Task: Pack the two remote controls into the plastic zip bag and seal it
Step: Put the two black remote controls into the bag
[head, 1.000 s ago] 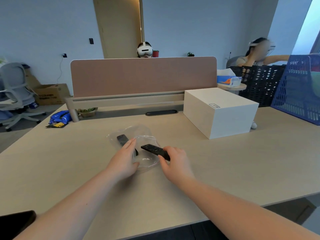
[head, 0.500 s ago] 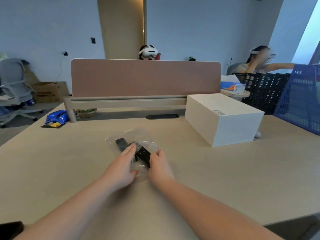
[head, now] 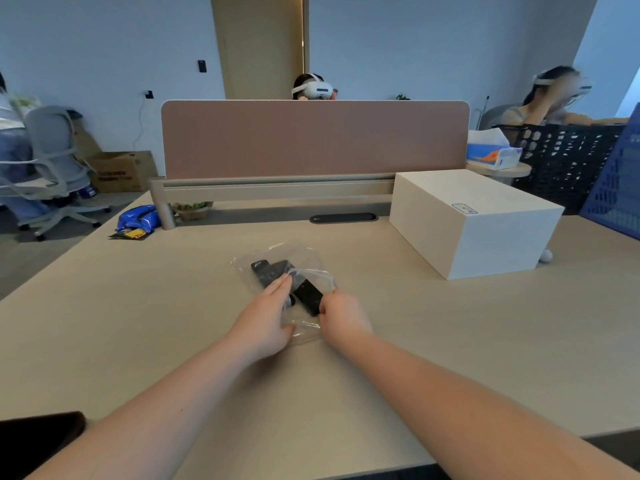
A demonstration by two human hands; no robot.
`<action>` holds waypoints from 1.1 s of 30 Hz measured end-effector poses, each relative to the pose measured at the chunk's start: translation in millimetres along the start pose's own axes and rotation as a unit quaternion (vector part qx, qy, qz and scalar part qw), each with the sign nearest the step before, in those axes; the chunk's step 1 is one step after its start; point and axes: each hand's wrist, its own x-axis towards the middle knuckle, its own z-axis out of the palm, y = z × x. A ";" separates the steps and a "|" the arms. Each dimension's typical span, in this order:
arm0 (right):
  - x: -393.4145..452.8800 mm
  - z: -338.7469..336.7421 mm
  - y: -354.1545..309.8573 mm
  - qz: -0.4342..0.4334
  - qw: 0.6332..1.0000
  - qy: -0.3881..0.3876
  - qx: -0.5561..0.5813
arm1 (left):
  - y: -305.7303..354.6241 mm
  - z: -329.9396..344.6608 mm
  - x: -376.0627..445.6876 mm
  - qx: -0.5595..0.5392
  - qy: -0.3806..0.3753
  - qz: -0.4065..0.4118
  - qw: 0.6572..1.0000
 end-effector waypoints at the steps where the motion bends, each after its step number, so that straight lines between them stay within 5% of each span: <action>1: 1.0 1.1 -0.5 -0.004 1.000 -0.007 -0.001 | -0.8 0.9 -0.3 0.000 -0.001 0.001 1.000; 13: 9.6 -1.1 -8.7 -0.016 0.997 -0.070 -0.020 | 0.9 3.6 -1.6 -0.018 -0.016 0.030 0.999; 19: 1.1 -16.0 12.1 0.006 0.984 0.172 0.035 | 1.7 3.5 0.9 -0.012 -0.015 0.035 0.999; 24: 11.1 -17.5 27.3 -0.004 0.999 0.017 0.044 | 2.5 4.3 1.6 -0.002 -0.017 0.041 0.999; 33: 22.0 -22.0 19.7 0.064 0.997 0.038 0.036 | 2.7 3.6 -3.2 0.012 -0.030 0.067 0.997</action>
